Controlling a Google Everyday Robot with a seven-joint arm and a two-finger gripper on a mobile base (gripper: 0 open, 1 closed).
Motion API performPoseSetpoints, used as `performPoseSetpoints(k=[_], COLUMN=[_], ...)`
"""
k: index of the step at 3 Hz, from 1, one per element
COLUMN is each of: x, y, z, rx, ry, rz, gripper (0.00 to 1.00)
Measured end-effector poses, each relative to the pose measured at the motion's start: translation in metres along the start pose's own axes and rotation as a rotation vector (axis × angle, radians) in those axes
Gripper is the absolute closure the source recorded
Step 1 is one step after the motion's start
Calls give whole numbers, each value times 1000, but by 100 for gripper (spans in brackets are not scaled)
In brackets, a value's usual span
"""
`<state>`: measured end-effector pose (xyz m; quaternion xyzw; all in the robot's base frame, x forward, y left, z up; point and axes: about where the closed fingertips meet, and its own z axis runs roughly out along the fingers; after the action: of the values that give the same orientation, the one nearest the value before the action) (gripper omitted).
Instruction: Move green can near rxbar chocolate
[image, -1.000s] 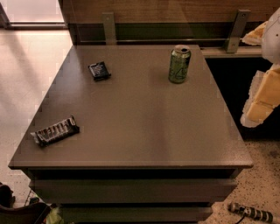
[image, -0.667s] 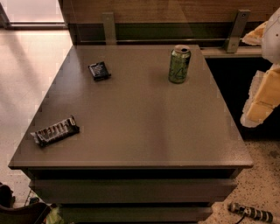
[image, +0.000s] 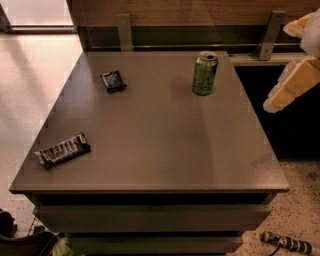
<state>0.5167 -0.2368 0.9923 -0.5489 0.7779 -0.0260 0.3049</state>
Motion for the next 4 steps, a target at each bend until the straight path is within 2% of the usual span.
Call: performPoseSetpoints(k=[1,2,3,4], x=[-2,0,4,2], y=[-57,-87,-91,-87], z=[26,54,84,111], rx=[75,107,97,71], ry=[-167,-317,-457,-561], rz=[67,147,229,276], gripper=[0,0,0,0])
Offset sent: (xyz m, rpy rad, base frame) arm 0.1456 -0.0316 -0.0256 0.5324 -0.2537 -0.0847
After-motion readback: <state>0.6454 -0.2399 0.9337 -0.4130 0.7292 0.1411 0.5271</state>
